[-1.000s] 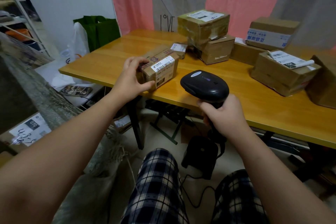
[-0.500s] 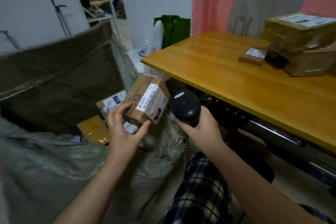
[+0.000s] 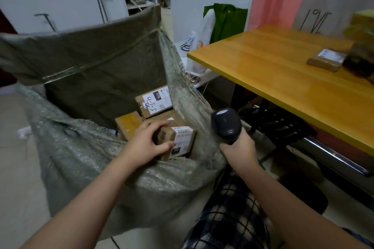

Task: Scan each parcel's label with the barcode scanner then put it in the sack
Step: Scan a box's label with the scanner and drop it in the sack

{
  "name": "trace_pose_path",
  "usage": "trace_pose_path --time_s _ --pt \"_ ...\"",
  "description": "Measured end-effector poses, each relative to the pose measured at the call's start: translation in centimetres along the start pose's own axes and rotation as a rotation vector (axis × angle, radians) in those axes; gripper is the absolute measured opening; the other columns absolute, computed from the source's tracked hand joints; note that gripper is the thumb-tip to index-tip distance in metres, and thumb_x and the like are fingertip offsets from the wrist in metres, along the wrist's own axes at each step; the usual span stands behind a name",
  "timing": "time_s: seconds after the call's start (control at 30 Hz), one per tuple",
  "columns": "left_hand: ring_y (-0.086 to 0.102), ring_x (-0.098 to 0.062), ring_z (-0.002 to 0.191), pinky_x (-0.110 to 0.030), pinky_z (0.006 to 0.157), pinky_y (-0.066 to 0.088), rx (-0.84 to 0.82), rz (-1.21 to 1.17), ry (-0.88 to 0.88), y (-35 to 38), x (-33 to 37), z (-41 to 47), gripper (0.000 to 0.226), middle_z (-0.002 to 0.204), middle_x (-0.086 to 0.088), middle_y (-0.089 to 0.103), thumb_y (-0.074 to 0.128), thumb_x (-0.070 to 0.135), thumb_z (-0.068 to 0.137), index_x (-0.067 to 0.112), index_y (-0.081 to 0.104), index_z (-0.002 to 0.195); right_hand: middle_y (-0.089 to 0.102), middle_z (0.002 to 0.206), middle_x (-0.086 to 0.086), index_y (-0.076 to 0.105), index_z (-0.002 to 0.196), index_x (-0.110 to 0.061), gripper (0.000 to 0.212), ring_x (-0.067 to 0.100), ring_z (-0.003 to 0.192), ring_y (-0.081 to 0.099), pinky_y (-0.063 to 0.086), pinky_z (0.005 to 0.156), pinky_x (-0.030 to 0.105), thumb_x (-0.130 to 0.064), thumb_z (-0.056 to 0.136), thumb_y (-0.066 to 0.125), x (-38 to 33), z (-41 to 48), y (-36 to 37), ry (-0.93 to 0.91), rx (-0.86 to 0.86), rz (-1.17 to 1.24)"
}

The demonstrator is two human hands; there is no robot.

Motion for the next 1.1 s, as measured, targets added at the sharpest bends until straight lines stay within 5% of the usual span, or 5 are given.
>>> trace_pose_path --time_s 0.23,0.43,0.77,0.93,1.1 --pt "0.049 -0.034 0.112 -0.035 0.094 0.04 -0.112 0.59 -0.23 0.6 -0.4 0.8 0.056 0.123 -0.013 0.049 0.058 0.051 0.08 0.032 0.051 0.132 0.054 0.089 -0.022 0.049 0.136 -0.019 0.062 -0.008 0.074 0.052 0.038 0.061 0.008 0.003 0.08 0.065 -0.7 -2.0 -3.6 -0.087 0.134 0.124" --pt "0.042 -0.033 0.125 -0.035 0.103 0.036 -0.187 0.37 -0.189 2.2 1.4 1.9 0.063 0.137 -0.015 0.043 0.059 0.047 0.086 0.034 0.039 0.144 0.052 0.086 -0.024 0.05 0.133 -0.02 0.06 -0.01 0.076 0.049 0.038 0.062 0.012 0.003 0.08 0.064 -0.2 -1.8 -4.5 -0.093 0.102 0.095" --pt "0.04 -0.029 0.125 -0.038 0.104 0.034 0.051 0.258 0.236 2.3 14.4 5.7 0.042 0.135 -0.007 0.048 0.054 0.04 0.094 0.02 0.054 0.131 0.059 0.104 -0.007 0.056 0.127 -0.018 0.047 0.011 0.102 0.054 0.039 0.084 0.025 -0.02 0.084 0.074 -0.5 -0.8 -10.5 -0.117 0.213 0.14" --pt "0.04 -0.026 0.125 -0.04 0.103 0.037 -0.021 0.155 0.468 6.6 24.9 7.0 0.041 0.131 -0.003 0.049 0.051 0.04 0.096 0.02 0.052 0.132 0.063 0.099 -0.004 0.061 0.119 -0.017 0.039 0.013 0.095 0.057 0.039 0.066 0.014 -0.028 0.084 0.073 -0.4 -0.7 -19.9 -0.103 0.423 0.165" --pt "0.039 -0.026 0.127 -0.038 0.103 0.035 -0.12 0.054 0.61 11.0 34.5 8.4 0.044 0.136 -0.004 0.045 0.052 0.038 0.096 0.019 0.047 0.136 0.068 0.092 0.002 0.065 0.113 -0.017 0.036 0.027 0.092 0.066 0.05 0.076 0.036 -0.031 0.081 0.075 1.4 -1.5 -29.0 -0.008 0.579 0.17"
Point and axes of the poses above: each hand's wrist, its own z-axis towards the middle knuckle, its own y-axis out of the palm, x = y × z, the point moved 7 cm from there along z, towards the middle knuckle
